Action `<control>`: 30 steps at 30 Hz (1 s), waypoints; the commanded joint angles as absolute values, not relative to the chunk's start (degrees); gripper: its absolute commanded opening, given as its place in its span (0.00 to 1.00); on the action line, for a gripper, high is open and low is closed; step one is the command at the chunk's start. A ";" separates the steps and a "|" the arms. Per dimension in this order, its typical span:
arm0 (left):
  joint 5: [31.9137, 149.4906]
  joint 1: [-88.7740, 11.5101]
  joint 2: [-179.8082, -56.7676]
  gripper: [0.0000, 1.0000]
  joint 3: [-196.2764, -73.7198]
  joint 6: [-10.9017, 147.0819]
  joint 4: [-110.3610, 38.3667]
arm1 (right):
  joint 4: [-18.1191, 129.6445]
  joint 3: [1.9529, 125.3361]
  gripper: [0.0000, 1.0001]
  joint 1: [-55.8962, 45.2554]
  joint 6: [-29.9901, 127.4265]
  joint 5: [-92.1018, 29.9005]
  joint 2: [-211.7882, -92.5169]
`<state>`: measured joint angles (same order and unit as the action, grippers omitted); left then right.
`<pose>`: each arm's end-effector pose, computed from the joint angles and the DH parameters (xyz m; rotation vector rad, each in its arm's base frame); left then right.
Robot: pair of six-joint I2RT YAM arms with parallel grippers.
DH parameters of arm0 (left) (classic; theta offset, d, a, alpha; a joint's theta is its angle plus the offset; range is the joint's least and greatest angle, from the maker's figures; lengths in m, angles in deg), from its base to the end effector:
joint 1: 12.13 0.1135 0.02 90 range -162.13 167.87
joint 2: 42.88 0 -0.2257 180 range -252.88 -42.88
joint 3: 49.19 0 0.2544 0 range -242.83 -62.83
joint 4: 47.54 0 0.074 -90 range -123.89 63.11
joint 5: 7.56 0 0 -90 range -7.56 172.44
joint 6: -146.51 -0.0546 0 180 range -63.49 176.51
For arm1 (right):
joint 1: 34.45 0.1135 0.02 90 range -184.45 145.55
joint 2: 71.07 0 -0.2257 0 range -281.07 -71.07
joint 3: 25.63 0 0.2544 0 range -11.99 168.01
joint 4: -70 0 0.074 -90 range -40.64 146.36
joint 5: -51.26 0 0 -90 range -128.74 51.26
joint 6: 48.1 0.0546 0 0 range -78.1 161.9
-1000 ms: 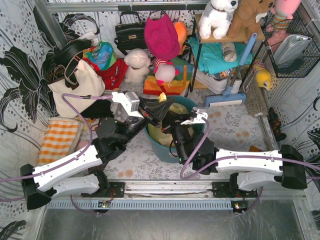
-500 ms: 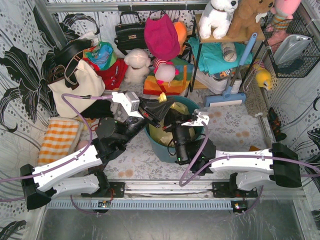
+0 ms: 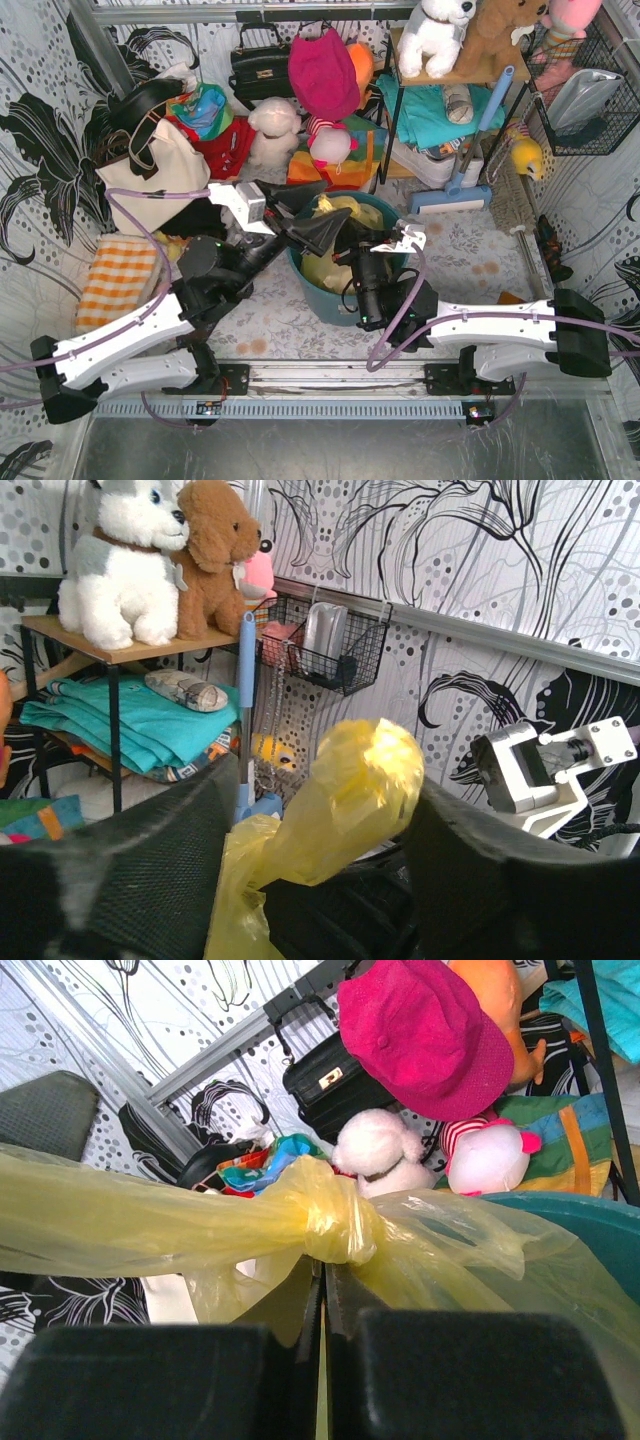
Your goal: Tie the trash bag
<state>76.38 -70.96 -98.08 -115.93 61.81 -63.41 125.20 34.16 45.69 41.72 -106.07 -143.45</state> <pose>0.1366 -0.2146 0.4088 0.4243 1.0615 -0.9435 0.0959 0.2573 0.3375 0.3797 1.2851 0.7032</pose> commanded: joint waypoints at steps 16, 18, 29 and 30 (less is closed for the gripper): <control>75.98 -69.28 -85.85 0.83 -119.53 59.60 -32.27 | 112.09 36.14 0.00 45.88 51.90 -103.50 -139.47; 81.35 -66.33 -86.41 0.83 -119.57 59.62 -31.28 | 111.29 36.17 0.00 45.88 52.70 -103.16 -139.29; 112.64 -48.14 -94.29 0.83 -119.11 62.13 -33.96 | 107.46 36.58 0.00 45.88 55.47 -102.57 -137.62; 114.43 -47.54 -95.21 0.83 -119.06 62.64 -34.88 | 107.43 36.61 0.00 45.88 55.54 -102.47 -137.53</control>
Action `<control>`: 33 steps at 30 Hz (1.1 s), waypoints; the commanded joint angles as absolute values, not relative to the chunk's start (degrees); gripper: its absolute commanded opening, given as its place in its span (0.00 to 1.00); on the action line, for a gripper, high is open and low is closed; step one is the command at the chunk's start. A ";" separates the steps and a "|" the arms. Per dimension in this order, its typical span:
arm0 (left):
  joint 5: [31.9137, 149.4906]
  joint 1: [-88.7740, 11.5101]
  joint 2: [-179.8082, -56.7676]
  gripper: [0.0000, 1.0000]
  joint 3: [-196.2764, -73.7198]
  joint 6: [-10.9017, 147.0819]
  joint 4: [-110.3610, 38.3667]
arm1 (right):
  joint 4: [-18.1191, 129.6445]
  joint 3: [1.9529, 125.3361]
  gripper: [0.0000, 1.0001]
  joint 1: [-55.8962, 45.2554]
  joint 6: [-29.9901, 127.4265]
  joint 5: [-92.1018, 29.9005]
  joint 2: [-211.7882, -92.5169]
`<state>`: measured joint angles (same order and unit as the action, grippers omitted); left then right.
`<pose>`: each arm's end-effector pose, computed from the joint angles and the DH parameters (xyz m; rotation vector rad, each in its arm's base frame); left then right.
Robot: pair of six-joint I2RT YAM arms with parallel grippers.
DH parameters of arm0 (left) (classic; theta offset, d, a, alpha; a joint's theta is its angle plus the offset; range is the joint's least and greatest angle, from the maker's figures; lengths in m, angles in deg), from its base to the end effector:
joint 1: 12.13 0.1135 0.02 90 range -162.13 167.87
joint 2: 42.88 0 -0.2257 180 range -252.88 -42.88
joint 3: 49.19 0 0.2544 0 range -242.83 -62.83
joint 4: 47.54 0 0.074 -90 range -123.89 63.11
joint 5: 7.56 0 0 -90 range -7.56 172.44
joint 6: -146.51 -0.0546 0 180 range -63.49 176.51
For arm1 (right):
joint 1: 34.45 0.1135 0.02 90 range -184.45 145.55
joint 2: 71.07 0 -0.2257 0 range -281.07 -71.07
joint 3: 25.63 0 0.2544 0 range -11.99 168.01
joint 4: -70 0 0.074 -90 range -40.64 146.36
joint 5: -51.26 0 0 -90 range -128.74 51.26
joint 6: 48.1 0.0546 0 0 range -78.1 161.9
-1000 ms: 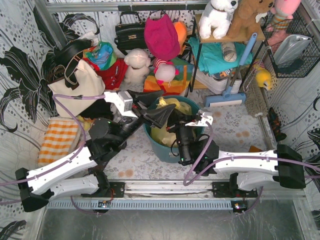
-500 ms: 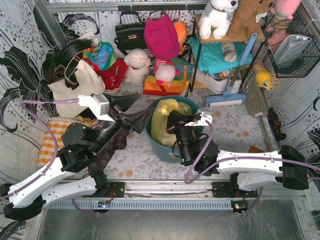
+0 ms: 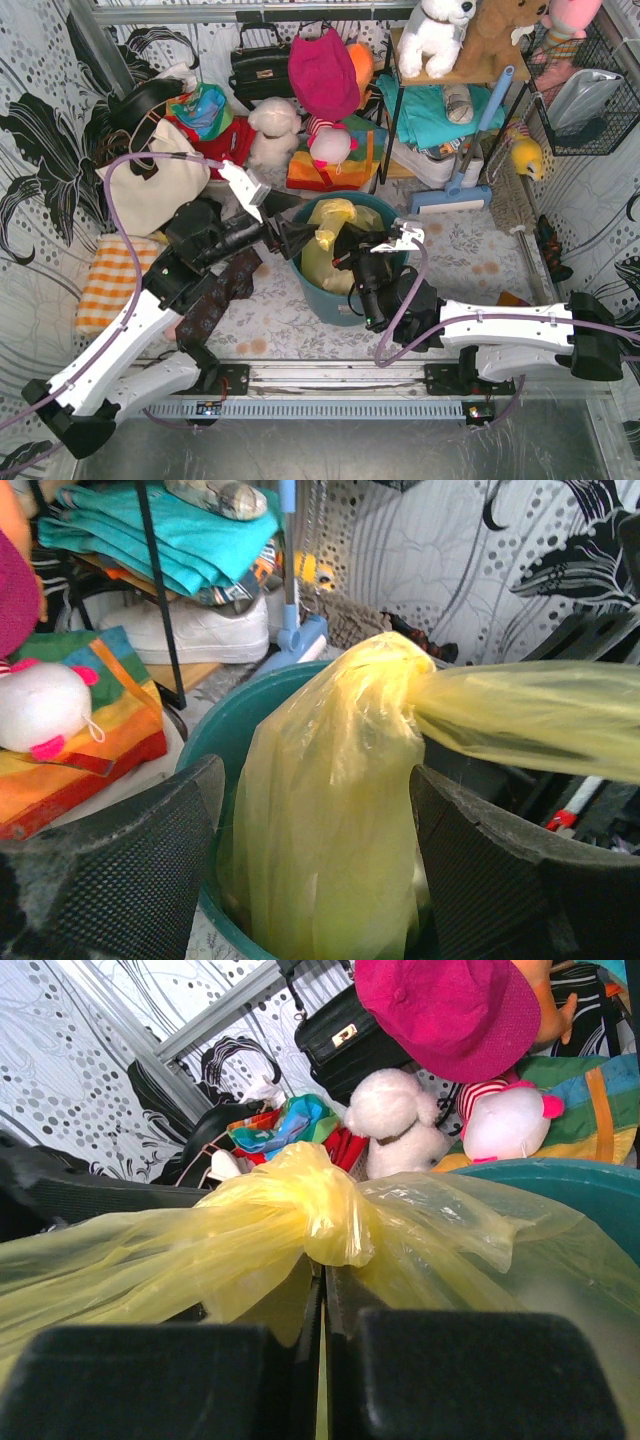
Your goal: Tie the trash bag
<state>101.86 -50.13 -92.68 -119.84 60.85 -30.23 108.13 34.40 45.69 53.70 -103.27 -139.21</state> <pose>0.1758 -0.1604 0.3842 0.7176 1.3995 -0.8413 0.0952 0.2598 0.3359 0.3232 1.3570 0.7596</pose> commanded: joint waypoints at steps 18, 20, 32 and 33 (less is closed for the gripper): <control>115.21 -46.85 -94.29 0.06 -117.42 62.77 -35.74 | 106.11 36.80 0.00 45.88 56.53 -101.33 -138.08; 114.60 -46.85 -93.66 0.03 -117.41 62.75 -34.75 | 105.59 37.00 0.00 45.88 56.30 -102.58 -138.09; 115.87 -46.83 -95.00 0.02 -116.51 64.22 -35.56 | 105.56 37.75 0.00 45.80 56.14 -95.53 -137.78; 116.08 -46.80 -95.14 0.02 -116.53 64.24 -35.75 | 105.52 37.95 0.00 45.80 56.28 -94.54 -138.18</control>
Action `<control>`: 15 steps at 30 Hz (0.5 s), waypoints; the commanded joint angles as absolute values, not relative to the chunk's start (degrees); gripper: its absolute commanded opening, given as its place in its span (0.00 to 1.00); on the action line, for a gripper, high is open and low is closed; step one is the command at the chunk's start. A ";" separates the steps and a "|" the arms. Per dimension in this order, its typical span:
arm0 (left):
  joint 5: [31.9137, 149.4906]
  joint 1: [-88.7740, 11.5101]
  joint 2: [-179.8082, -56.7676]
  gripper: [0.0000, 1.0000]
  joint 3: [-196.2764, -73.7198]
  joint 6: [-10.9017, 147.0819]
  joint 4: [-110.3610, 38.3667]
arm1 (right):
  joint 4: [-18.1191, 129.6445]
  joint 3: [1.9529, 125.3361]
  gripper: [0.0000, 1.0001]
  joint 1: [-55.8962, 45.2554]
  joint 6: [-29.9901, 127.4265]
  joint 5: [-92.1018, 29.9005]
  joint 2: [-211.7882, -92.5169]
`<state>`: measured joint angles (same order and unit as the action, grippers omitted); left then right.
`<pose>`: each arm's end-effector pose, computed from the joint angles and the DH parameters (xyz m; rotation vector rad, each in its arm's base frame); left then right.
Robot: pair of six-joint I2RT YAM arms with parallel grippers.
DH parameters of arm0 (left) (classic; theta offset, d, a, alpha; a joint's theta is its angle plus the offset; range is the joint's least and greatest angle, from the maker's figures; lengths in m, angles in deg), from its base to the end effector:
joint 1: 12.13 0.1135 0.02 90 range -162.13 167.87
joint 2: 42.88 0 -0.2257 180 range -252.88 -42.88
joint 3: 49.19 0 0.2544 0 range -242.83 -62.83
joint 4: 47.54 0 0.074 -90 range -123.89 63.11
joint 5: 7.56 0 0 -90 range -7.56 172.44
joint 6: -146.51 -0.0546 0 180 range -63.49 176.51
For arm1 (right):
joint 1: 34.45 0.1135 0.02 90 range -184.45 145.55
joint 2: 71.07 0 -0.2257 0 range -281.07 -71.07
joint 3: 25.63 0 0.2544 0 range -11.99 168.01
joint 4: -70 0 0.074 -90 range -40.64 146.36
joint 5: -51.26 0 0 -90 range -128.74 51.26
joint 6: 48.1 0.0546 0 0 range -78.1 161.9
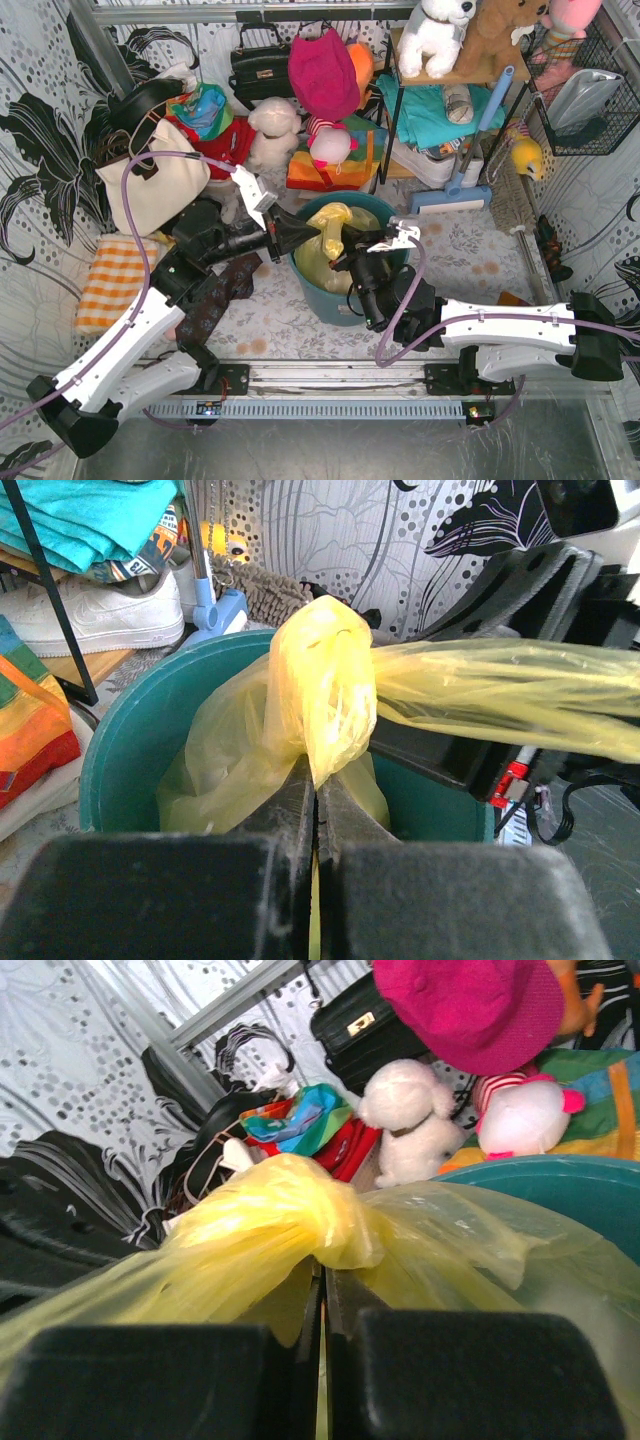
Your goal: Tie the trash bag
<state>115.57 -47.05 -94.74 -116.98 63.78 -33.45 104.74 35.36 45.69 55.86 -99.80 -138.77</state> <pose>0.1837 -0.1647 0.3647 0.8404 1.4043 -1.0156 0.0943 0.2634 0.3398 0.2741 1.3601 0.8088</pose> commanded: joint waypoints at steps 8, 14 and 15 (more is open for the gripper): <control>118.25 -46.90 -94.44 0.02 -116.38 64.70 -36.16 | 107.87 37.87 0.00 44.90 54.94 -93.97 -140.54; 118.93 -46.85 -92.99 0.02 -116.07 64.83 -35.15 | 105.55 36.78 0.00 41.35 59.94 -87.75 -140.56; 119.00 -46.87 -92.90 0.02 -116.13 64.86 -35.03 | 105.28 36.42 0.00 40.26 61.30 -86.25 -140.47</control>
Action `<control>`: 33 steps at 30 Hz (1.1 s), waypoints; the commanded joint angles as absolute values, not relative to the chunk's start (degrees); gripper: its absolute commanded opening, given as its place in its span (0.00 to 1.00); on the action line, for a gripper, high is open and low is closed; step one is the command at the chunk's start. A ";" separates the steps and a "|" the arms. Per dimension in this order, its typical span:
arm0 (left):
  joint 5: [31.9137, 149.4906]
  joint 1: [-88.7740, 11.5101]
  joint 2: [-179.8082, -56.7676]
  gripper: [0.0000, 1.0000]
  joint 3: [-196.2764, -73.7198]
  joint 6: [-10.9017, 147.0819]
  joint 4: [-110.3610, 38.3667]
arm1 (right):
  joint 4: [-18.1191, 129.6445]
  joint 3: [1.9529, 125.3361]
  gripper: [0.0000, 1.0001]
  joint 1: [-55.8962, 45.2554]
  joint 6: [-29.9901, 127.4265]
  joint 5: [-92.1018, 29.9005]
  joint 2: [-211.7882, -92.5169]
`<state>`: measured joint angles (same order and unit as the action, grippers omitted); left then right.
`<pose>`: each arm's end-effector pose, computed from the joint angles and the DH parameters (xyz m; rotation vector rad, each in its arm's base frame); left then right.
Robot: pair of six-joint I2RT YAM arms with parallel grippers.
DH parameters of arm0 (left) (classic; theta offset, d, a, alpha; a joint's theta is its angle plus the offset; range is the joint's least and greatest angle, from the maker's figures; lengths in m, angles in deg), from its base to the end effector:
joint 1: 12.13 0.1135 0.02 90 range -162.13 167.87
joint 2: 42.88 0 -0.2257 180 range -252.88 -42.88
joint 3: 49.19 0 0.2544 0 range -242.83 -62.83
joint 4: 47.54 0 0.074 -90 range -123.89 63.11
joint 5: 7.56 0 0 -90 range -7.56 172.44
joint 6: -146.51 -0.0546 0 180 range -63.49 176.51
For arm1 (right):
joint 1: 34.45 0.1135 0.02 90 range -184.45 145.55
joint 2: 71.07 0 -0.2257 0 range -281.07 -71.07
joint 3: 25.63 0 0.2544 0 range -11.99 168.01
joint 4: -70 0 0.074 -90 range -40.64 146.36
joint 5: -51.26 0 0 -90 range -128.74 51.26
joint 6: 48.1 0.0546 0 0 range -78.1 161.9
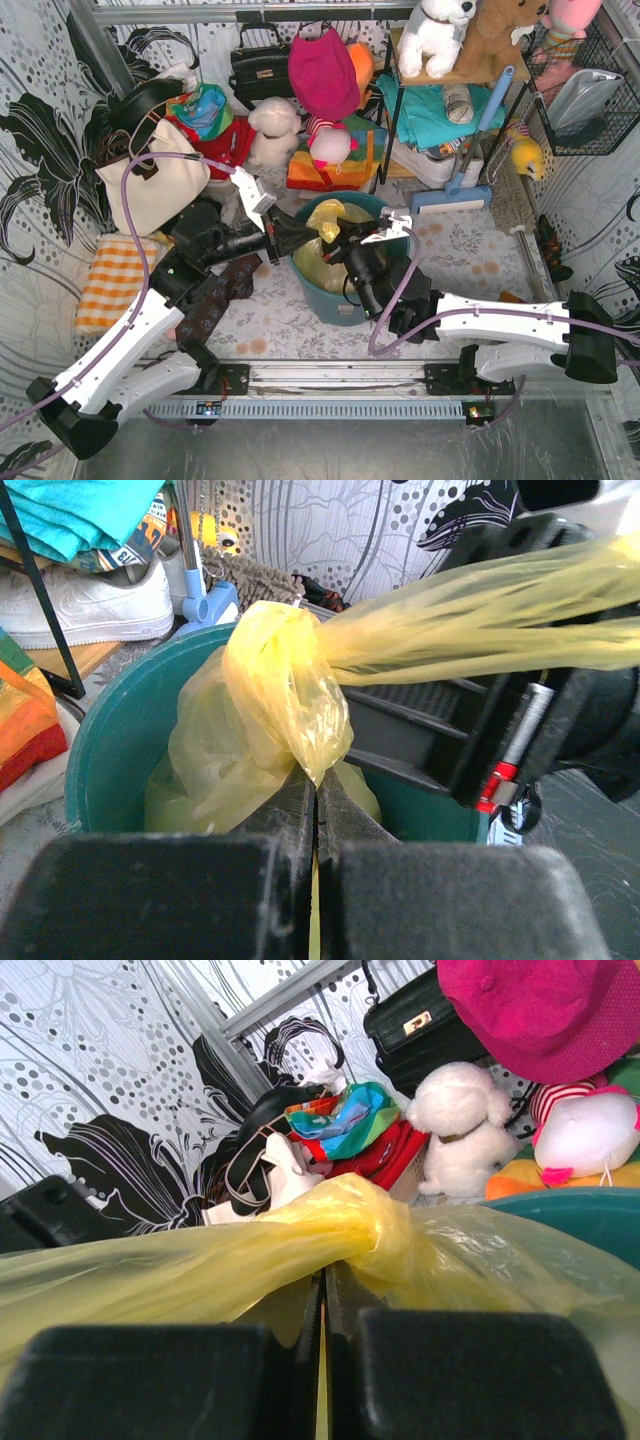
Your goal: Tie the trash bag
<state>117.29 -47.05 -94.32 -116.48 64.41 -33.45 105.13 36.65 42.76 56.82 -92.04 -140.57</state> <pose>0.1812 -0.1646 0.3631 0.8579 1.4030 -1.0461 0.1064 0.2707 0.3428 0.2018 1.3226 0.8715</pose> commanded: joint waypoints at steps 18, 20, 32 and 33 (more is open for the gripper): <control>120.72 -46.88 -92.99 0.01 -116.59 66.35 -36.56 | 100.91 33.21 0.00 33.91 71.70 -66.75 -140.18; 121.29 -46.94 -92.98 0.02 -116.45 66.76 -36.86 | 101.80 33.71 0.00 32.99 71.51 -63.52 -141.19; 127.14 -46.93 -95.59 0.09 -116.60 67.80 -35.27 | 109.84 33.02 0.00 30.50 69.28 -52.24 -142.98; 127.58 -46.94 -95.70 0.12 -116.43 67.91 -35.01 | 110.32 32.81 0.00 30.32 69.27 -52.11 -142.97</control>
